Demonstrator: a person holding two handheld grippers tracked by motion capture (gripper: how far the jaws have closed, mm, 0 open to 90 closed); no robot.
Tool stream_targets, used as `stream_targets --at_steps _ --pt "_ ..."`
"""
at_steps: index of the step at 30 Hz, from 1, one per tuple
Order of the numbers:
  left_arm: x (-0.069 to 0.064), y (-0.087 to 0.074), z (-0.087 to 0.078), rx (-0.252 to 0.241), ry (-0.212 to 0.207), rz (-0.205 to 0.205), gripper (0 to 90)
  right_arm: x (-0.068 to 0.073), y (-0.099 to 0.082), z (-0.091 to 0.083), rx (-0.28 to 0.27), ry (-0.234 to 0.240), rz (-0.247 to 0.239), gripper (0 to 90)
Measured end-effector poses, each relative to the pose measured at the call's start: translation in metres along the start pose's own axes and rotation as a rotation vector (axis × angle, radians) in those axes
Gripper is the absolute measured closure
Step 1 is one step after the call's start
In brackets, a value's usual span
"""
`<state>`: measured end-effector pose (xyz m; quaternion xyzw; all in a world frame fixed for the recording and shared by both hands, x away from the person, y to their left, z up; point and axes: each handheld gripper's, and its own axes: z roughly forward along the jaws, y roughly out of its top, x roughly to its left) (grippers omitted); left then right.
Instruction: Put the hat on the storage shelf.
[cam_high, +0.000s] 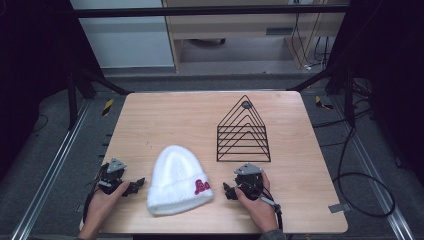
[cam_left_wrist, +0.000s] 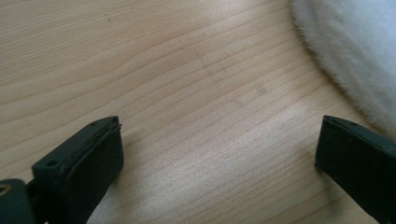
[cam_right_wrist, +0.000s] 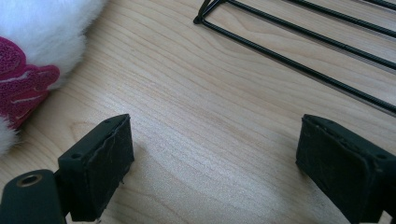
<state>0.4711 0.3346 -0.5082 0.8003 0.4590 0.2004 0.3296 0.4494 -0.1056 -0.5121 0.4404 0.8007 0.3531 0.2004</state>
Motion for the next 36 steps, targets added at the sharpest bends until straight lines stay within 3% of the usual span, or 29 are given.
stream_targets --at_steps 5,6,7,13,17,18,19,20,24,30,36 --pt "0.002 0.004 -0.001 0.017 -0.016 0.012 3.6 0.0 0.0 0.0 0.0 0.0 0.0 11.1" --pt "0.003 0.009 -0.003 0.021 -0.044 0.003 5.3 0.0 0.0 0.0 0.0 0.0 0.0 11.1" --pt "0.003 0.009 -0.003 0.021 -0.044 0.003 4.5 0.0 0.0 0.0 0.0 0.0 0.0 11.1" --pt "-0.004 0.04 -0.01 0.03 -0.059 0.039 7.1 0.0 0.0 0.0 0.0 0.0 0.0 11.1" --pt "-0.01 0.064 -0.011 0.042 -0.094 0.053 8.2 0.0 0.0 0.0 0.0 0.0 0.0 11.1" --pt "-0.014 0.076 -0.011 0.055 -0.098 0.083 8.4 0.0 0.0 0.0 0.0 0.0 0.0 11.1" --pt "-0.014 0.076 -0.011 0.055 -0.098 0.083 8.4 0.0 0.0 0.0 0.0 0.0 0.0 11.1" --pt "-0.018 0.087 -0.01 0.063 -0.109 0.097 8.4 0.0 0.0 0.0 0.0 0.0 0.0 11.1" --pt "-0.025 0.106 -0.005 0.086 -0.107 0.144 8.4 0.0 0.0 0.0 0.0 0.0 0.0 11.1" --pt "-0.029 0.124 0.009 0.117 -0.114 0.155 13.3 0.0 0.0 0.0 0.0 0.0 0.0 11.1" --pt "-0.033 0.13 0.023 0.155 -0.121 0.157 16.6 0.0 0.0 0.0 0.0 0.0 0.0 11.1"
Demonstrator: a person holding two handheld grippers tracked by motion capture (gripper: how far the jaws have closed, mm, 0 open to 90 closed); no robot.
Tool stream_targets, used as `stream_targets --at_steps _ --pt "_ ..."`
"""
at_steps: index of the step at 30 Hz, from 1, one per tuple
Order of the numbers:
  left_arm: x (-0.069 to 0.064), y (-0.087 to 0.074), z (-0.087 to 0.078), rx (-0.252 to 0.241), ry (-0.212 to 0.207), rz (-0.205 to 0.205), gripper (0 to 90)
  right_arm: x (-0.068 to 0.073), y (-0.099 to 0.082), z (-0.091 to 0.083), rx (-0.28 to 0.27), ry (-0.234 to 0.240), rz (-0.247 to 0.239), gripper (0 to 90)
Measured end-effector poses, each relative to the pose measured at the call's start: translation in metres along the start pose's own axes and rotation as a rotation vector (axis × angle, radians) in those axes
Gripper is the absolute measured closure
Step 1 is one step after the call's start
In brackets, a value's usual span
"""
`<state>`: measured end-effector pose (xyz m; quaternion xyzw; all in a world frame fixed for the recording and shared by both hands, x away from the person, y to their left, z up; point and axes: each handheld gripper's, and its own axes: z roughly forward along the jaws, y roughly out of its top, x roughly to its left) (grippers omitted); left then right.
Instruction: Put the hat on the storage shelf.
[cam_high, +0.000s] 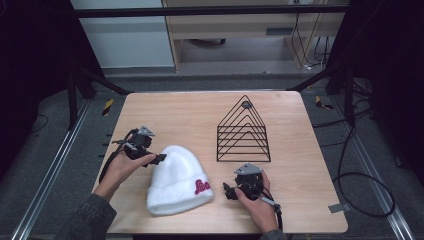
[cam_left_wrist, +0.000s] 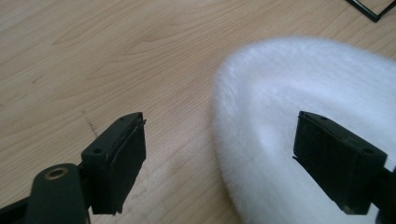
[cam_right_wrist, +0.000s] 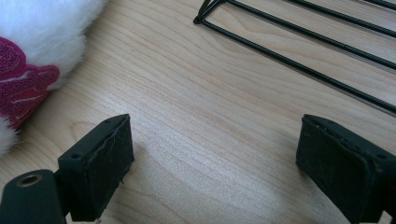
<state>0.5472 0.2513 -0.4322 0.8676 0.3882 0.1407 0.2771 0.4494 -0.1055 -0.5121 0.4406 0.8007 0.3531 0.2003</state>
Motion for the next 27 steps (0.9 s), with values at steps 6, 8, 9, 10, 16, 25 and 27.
stream_targets --at_steps 6,8,9,10,16,25,27 --pt "-0.003 0.008 0.016 0.005 -0.029 -0.028 22.1 0.0 0.0 0.0 0.0 0.0 0.0 11.1" --pt "-0.001 0.008 0.026 0.034 -0.03 -0.041 24.3 0.0 0.0 0.0 0.0 0.0 0.0 11.1" --pt "0.0 0.008 0.029 0.042 -0.032 -0.044 25.2 0.0 0.0 0.0 0.0 0.0 0.0 11.1" --pt "0.001 0.008 0.031 0.05 -0.031 -0.045 27.3 0.0 0.0 0.0 0.0 0.0 -0.001 11.1" --pt "-0.002 0.009 0.038 0.076 -0.037 -0.024 36.6 0.0 0.0 0.0 0.0 0.0 0.0 11.1" --pt "-0.006 0.01 0.043 0.072 -0.07 -0.01 65.4 0.0 0.0 0.0 0.001 -0.001 0.002 11.1" --pt "-0.008 0.011 0.04 0.059 -0.073 0.006 77.6 0.0 0.0 0.0 0.0 0.0 0.0 11.1"
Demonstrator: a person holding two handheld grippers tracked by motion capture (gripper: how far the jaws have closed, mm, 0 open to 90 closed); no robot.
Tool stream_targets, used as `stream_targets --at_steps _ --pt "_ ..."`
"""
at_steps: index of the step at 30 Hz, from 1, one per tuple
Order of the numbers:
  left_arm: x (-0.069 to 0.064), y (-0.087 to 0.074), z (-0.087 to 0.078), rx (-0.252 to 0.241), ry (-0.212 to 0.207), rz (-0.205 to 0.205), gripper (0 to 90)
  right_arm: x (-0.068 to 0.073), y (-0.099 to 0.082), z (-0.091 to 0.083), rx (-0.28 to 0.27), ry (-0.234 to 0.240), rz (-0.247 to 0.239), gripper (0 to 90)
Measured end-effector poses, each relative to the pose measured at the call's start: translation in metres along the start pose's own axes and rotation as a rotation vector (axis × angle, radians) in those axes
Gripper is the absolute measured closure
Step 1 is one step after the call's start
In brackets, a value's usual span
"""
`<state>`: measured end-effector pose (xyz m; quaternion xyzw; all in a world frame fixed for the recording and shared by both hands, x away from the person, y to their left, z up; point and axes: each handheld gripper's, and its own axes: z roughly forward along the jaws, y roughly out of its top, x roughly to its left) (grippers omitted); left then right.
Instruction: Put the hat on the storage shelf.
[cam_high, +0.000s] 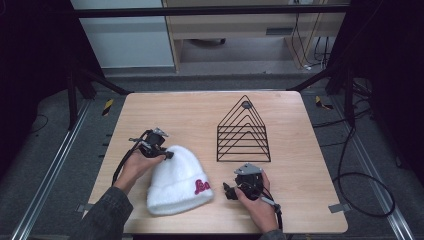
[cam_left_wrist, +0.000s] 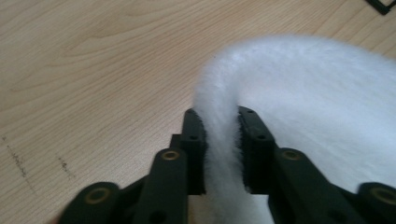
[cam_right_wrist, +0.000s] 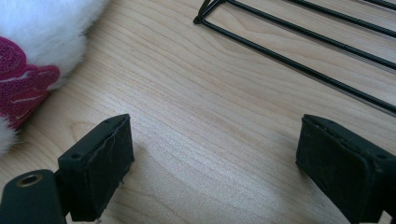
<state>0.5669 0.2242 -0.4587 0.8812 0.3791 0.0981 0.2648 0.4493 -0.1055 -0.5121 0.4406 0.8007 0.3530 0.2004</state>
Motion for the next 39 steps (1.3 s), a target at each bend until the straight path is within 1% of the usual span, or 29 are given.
stream_targets --at_steps 1,2,3,5,6,7,8,9,10,11,12,13,14,15,16,18,19,20,21,22,24,25,26,28,31,32,33,34,39 --pt "-0.004 0.0 -0.004 -0.012 0.007 0.022 79.2 0.0 0.0 0.0 0.001 -0.001 0.002 11.1" --pt "-0.004 0.0 -0.004 -0.012 0.007 0.022 79.8 0.0 0.0 0.0 0.001 0.0 0.002 11.1" --pt "-0.008 0.0 -0.011 -0.03 0.022 0.039 80.2 0.0 0.0 0.0 0.0 0.0 0.0 11.1" --pt "-0.013 0.001 -0.021 -0.061 0.031 0.049 80.6 0.0 0.0 0.0 0.0 0.0 0.0 11.1" --pt "-0.013 0.001 -0.021 -0.061 0.031 0.049 80.7 0.0 0.0 0.0 0.001 0.0 0.001 11.1" --pt "-0.019 0.0 -0.032 -0.101 0.046 0.049 80.8 0.0 0.0 0.0 0.0 0.0 0.0 11.1" --pt "-0.022 0.0 -0.037 -0.123 0.047 0.053 80.9 0.0 0.0 0.0 0.0 0.0 0.0 11.1" --pt "-0.022 0.0 -0.037 -0.123 0.047 0.053 81.0 0.0 0.0 0.0 0.0 0.0 0.0 11.1" --pt "-0.028 0.0 -0.048 -0.149 0.057 0.067 81.0 0.0 0.0 0.0 0.0 0.0 0.0 11.1" --pt "-0.028 0.0 -0.048 -0.149 0.057 0.067 81.1 0.0 0.0 0.0 0.0 0.0 0.0 11.1" --pt "-0.033 -0.001 -0.057 -0.168 0.067 0.091 81.2 0.0 0.0 0.0 0.0 0.0 0.0 11.1" --pt "-0.035 -0.002 -0.062 -0.183 0.071 0.097 81.3 0.0 0.0 0.0 0.0 0.0 0.0 11.1" --pt "-0.035 -0.002 -0.062 -0.183 0.071 0.097 81.4 0.0 0.0 0.0 0.0 0.0 0.0 11.1" --pt "-0.04 -0.003 -0.072 -0.211 0.069 0.105 81.5 0.0 0.0 0.0 0.0 0.0 0.0 11.1" --pt "-0.04 -0.003 -0.072 -0.211 0.069 0.105 81.5 0.0 0.0 0.0 0.0 0.0 0.0 11.1" --pt "-0.049 -0.004 -0.084 -0.249 0.071 0.115 81.6 0.0 0.0 0.0 0.0 0.0 0.0 11.1" --pt "-0.049 -0.004 -0.084 -0.249 0.071 0.115 81.7 0.0 0.0 0.0 0.0 0.0 0.0 11.1" --pt "-0.056 -0.004 -0.091 -0.26 0.079 0.132 81.7 0.0 0.0 0.0 0.0 0.0 0.0 11.1" --pt "-0.056 -0.004 -0.091 -0.26 0.079 0.132 81.7 0.0 0.0 0.0 0.0 0.0 0.0 11.1" --pt "-0.061 -0.002 -0.098 -0.275 0.08 0.143 81.8 0.0 0.0 0.0 0.0 0.0 0.001 11.1" --pt "-0.063 -0.001 -0.102 -0.28 0.081 0.156 81.8 0.0 0.0 0.0 0.0 0.0 0.0 11.1" --pt "-0.067 0.002 -0.109 -0.295 0.089 0.17 81.8 0.0 0.0 0.0 0.0 0.0 0.0 11.1" --pt "-0.067 0.002 -0.109 -0.295 0.089 0.17 81.9 0.0 0.0 0.0 0.0 0.0 0.0 11.1" --pt "-0.072 0.004 -0.118 -0.309 0.1 0.188 81.9 0.0 0.0 0.0 0.0 0.0 0.0 11.1" --pt "-0.077 0.006 -0.126 -0.336 0.102 0.198 81.9 0.0 0.0 0.0 0.0 0.0 -0.001 11.1" --pt "-0.078 0.007 -0.129 -0.335 0.11 0.211 81.9 0.0 0.0 0.0 0.0 0.0 0.0 11.1" --pt "-0.08 0.008 -0.131 -0.341 0.108 0.212 81.9 0.0 0.0 0.0 0.0 0.0 0.0 11.1" --pt "-0.082 0.009 -0.136 -0.362 0.105 0.212 81.9 0.0 0.0 0.0 0.0 0.0 0.0 11.1" --pt "-0.085 0.016 -0.146 -0.378 0.116 0.229 81.9 0.0 0.0 0.0 0.0 0.0 0.0 11.1"
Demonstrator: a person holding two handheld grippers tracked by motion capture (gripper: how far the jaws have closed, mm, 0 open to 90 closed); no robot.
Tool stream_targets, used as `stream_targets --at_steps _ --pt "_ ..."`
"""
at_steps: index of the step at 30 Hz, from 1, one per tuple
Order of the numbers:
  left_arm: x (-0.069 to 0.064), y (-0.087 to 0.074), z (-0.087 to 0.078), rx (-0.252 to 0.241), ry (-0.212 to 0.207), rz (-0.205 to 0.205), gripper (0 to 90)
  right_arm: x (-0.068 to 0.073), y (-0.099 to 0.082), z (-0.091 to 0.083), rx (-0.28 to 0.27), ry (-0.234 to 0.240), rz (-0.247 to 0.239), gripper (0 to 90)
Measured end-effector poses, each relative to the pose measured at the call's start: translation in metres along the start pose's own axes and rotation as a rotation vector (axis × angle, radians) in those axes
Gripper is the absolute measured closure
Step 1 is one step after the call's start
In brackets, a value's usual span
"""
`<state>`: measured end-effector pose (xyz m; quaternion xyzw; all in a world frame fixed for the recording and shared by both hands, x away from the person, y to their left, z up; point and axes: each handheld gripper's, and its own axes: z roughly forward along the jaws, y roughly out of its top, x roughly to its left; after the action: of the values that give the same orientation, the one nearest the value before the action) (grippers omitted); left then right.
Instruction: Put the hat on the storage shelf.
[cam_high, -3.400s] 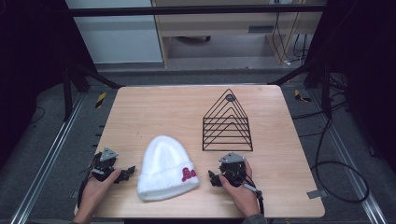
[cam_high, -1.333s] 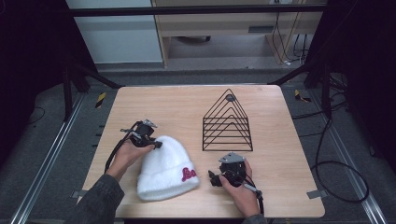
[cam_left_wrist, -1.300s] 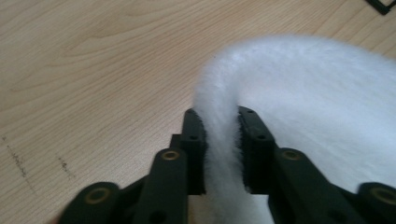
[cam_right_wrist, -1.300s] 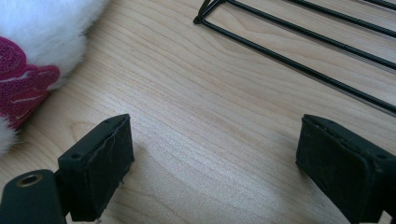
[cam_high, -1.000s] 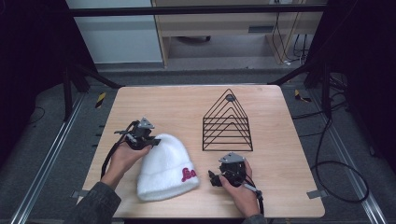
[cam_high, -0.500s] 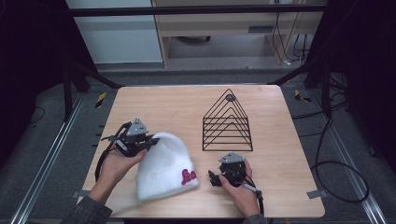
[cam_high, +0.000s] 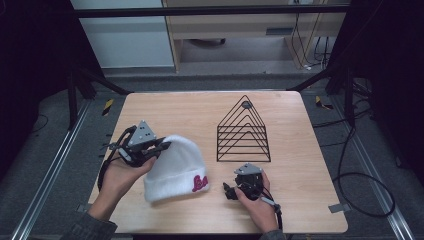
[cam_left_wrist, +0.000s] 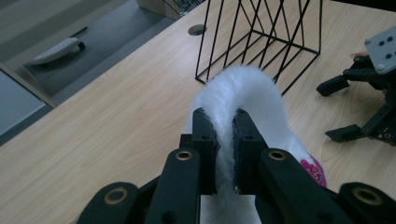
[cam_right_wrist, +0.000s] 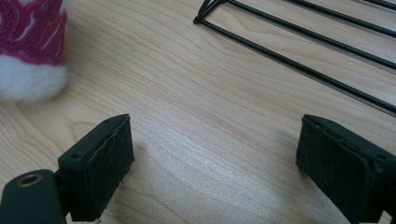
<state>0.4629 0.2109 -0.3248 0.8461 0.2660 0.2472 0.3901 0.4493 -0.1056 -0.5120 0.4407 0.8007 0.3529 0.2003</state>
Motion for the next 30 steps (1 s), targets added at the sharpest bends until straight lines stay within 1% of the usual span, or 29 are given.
stream_targets --at_steps 4,5,7,11,13,14,15,18,19,20,21,22,23,24,25,28,30 --pt "0.001 0.015 -0.007 -0.019 0.003 0.012 81.8 0.0 0.0 0.0 0.0 0.0 0.003 11.1" --pt "0.001 0.015 -0.007 -0.019 0.003 0.012 81.8 0.0 0.0 0.0 0.0 0.0 0.003 11.1" --pt "0.002 0.022 -0.01 -0.027 0.004 0.02 81.9 0.0 0.0 0.0 0.0 0.0 0.004 11.1" --pt "0.003 0.029 -0.013 -0.033 0.009 0.025 81.9 0.0 0.0 0.0 0.0 0.0 0.002 11.1" --pt "0.004 0.033 -0.015 -0.037 0.012 0.028 81.9 0.001 0.0 0.0 0.001 0.002 0.009 11.1" --pt "0.004 0.038 -0.018 -0.048 0.013 0.03 81.9 0.001 0.0 -0.001 0.001 -0.001 0.011 11.1" --pt "0.004 0.038 -0.018 -0.048 0.013 0.03 81.9 0.001 0.0 -0.001 0.001 -0.001 0.011 11.1" --pt "0.005 0.048 -0.024 -0.066 0.008 0.037 81.9 0.001 0.0 -0.001 0.0 -0.003 0.009 11.1" --pt "0.005 0.05 -0.025 -0.075 0.004 0.033 81.9 0.001 0.0 -0.001 0.0 -0.001 0.012 11.1" --pt "0.005 0.054 -0.027 -0.081 0.0 0.039 81.9 0.001 0.0 -0.001 0.0 -0.001 0.012 11.1" --pt "0.003 0.061 -0.03 -0.09 0.002 0.05 81.9 0.001 0.0 -0.001 0.002 -0.002 0.013 11.1" --pt "0.003 0.061 -0.03 -0.09 0.002 0.05 81.9 0.001 0.0 -0.001 0.002 -0.002 0.013 11.1" --pt "0.001 0.069 -0.034 -0.101 0.001 0.063 81.9 0.001 0.0 -0.001 0.001 -0.003 0.01 11.0" --pt "0.0 0.073 -0.036 -0.107 0.003 0.07 81.9 0.001 0.0 -0.001 0.002 -0.001 0.013 11.0" --pt "0.0 0.073 -0.036 -0.107 0.003 0.07 81.9 0.001 0.0 -0.001 0.002 -0.001 0.013 11.0" --pt "-0.002 0.083 -0.042 -0.126 0.0 0.083 81.8 0.001 0.0 -0.001 0.002 0.0 0.013 11.0" --pt "-0.004 0.089 -0.043 -0.129 -0.003 0.085 81.9 0.001 0.0 -0.001 0.002 0.0 0.014 11.1"
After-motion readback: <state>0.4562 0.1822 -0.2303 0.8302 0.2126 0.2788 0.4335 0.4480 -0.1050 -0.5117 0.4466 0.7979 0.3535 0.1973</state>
